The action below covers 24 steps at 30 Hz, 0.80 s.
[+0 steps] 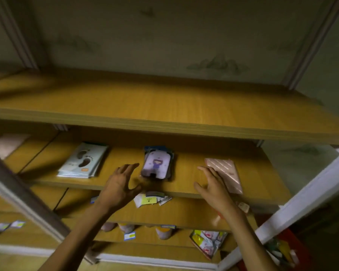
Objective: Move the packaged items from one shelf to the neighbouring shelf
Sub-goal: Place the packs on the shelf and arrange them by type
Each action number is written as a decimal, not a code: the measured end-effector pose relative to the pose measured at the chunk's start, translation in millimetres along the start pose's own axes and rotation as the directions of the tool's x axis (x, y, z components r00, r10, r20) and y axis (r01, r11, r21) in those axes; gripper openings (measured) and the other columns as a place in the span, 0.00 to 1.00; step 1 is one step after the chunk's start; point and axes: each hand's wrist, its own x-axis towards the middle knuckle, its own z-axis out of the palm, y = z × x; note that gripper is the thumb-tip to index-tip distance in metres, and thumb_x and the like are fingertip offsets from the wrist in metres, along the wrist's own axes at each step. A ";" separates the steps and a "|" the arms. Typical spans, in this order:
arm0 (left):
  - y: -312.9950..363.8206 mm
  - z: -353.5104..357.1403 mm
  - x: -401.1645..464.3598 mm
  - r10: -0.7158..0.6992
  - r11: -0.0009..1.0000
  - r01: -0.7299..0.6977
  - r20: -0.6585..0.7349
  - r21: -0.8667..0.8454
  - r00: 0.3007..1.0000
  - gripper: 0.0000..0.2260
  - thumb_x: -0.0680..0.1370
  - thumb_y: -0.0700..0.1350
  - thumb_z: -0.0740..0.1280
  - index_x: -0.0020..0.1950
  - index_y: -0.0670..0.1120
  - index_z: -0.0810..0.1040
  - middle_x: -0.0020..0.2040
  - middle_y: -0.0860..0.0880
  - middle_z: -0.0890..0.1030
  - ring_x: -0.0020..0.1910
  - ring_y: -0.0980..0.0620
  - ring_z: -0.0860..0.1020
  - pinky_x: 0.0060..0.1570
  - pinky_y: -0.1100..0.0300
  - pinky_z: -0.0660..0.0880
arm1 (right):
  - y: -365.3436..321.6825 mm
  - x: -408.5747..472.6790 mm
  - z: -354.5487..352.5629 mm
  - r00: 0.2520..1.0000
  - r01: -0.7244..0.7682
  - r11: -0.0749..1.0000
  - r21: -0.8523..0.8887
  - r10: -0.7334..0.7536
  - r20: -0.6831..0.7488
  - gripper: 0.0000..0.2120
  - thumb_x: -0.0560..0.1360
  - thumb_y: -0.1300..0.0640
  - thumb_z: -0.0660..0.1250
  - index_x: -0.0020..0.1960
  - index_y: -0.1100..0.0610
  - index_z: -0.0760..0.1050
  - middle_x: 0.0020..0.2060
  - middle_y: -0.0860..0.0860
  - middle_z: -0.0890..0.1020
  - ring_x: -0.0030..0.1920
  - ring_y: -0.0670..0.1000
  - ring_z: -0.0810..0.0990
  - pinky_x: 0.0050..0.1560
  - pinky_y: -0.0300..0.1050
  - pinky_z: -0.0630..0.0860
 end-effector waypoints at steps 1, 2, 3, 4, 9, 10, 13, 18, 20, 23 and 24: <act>-9.4 -7.3 -8.8 -0.027 1.000 0.027 -0.003 -0.005 1.000 0.30 0.73 0.55 0.69 0.72 0.48 0.67 0.65 0.46 0.75 0.60 0.45 0.74 0.56 0.50 0.75 | -12.9 2.4 6.0 1.000 0.030 0.999 -0.013 -0.030 0.010 0.25 0.75 0.50 0.67 0.70 0.50 0.66 0.68 0.47 0.69 0.68 0.49 0.67 0.65 0.45 0.67; -19.3 -15.4 -18.4 -0.055 0.998 0.054 -0.007 -0.012 0.998 0.31 0.72 0.58 0.68 0.72 0.48 0.67 0.65 0.46 0.74 0.59 0.46 0.75 0.55 0.50 0.75 | -25.9 4.5 12.7 0.998 0.060 0.998 -0.019 -0.060 0.019 0.25 0.75 0.50 0.67 0.70 0.50 0.66 0.68 0.47 0.69 0.67 0.49 0.68 0.63 0.44 0.67; -29.3 -24.1 -28.7 -0.080 0.997 0.080 -0.017 -0.016 0.997 0.32 0.71 0.61 0.64 0.72 0.48 0.67 0.64 0.46 0.75 0.57 0.46 0.76 0.53 0.51 0.76 | -40.0 6.1 19.9 0.996 0.082 0.997 -0.015 -0.081 0.033 0.24 0.75 0.50 0.66 0.70 0.49 0.66 0.67 0.47 0.69 0.66 0.49 0.68 0.62 0.43 0.67; -39.6 -32.7 -39.2 -0.101 0.995 0.100 -0.032 -0.018 0.994 0.33 0.70 0.63 0.62 0.71 0.48 0.68 0.64 0.46 0.75 0.57 0.45 0.76 0.53 0.51 0.77 | -54.9 7.0 27.6 0.994 0.099 0.995 -0.006 -0.099 0.044 0.24 0.75 0.50 0.67 0.70 0.49 0.66 0.67 0.47 0.70 0.66 0.48 0.68 0.60 0.42 0.67; -95.8 -82.1 -101.0 -0.213 0.977 0.212 -0.101 -0.022 0.972 0.36 0.68 0.63 0.60 0.71 0.45 0.69 0.63 0.43 0.76 0.59 0.42 0.75 0.56 0.51 0.75 | -131.6 5.2 80.6 0.972 0.192 0.977 0.090 -0.202 0.118 0.23 0.75 0.52 0.68 0.68 0.50 0.68 0.66 0.48 0.72 0.65 0.49 0.71 0.60 0.42 0.69; -109.9 -92.5 -114.5 -0.233 0.972 0.233 -0.105 -0.018 0.967 0.36 0.68 0.63 0.61 0.70 0.45 0.70 0.62 0.43 0.76 0.58 0.42 0.76 0.56 0.51 0.75 | -148.8 3.5 92.0 0.966 0.205 0.973 0.102 -0.218 0.136 0.23 0.75 0.51 0.67 0.69 0.50 0.68 0.66 0.48 0.72 0.65 0.48 0.71 0.60 0.41 0.69; -154.1 -123.0 -156.9 -0.295 0.955 0.295 -0.129 -0.017 0.947 0.34 0.67 0.62 0.63 0.68 0.45 0.71 0.59 0.45 0.77 0.57 0.42 0.76 0.53 0.56 0.73 | -205.0 -4.0 127.5 0.948 0.257 0.957 0.134 -0.277 0.156 0.23 0.75 0.49 0.67 0.69 0.49 0.67 0.65 0.47 0.72 0.64 0.48 0.71 0.59 0.39 0.67; -214.3 -179.8 -218.9 -0.382 0.924 0.373 -0.214 -0.082 0.899 0.34 0.66 0.63 0.62 0.69 0.47 0.71 0.62 0.46 0.76 0.59 0.45 0.75 0.54 0.53 0.74 | -301.8 -22.1 187.4 0.916 0.285 0.933 0.220 -0.333 0.225 0.22 0.75 0.48 0.67 0.68 0.44 0.66 0.66 0.43 0.70 0.66 0.45 0.69 0.62 0.41 0.69; -238.7 -200.4 -239.8 -0.412 0.911 0.395 -0.240 -0.115 0.879 0.35 0.66 0.63 0.62 0.69 0.48 0.70 0.63 0.46 0.76 0.60 0.46 0.75 0.56 0.50 0.75 | -337.4 -28.0 211.2 0.904 0.296 0.924 0.240 -0.352 0.242 0.23 0.75 0.48 0.67 0.68 0.45 0.67 0.66 0.43 0.71 0.65 0.44 0.69 0.61 0.40 0.68; -274.9 -226.1 -266.7 -0.449 0.894 0.426 -0.255 -0.141 0.857 0.33 0.67 0.63 0.63 0.70 0.52 0.68 0.64 0.49 0.74 0.61 0.49 0.75 0.54 0.48 0.77 | -389.3 -35.9 245.2 0.894 0.293 0.919 0.264 -0.361 0.264 0.23 0.75 0.49 0.67 0.68 0.44 0.67 0.64 0.43 0.71 0.63 0.43 0.70 0.59 0.38 0.67; -285.9 -232.9 -273.8 -0.454 0.891 0.432 -0.256 -0.140 0.853 0.33 0.68 0.63 0.63 0.71 0.53 0.67 0.64 0.50 0.74 0.60 0.50 0.75 0.52 0.48 0.78 | -404.6 -38.0 255.7 0.889 0.295 0.916 0.271 -0.367 0.272 0.23 0.75 0.49 0.67 0.68 0.44 0.67 0.63 0.42 0.71 0.63 0.43 0.70 0.60 0.39 0.68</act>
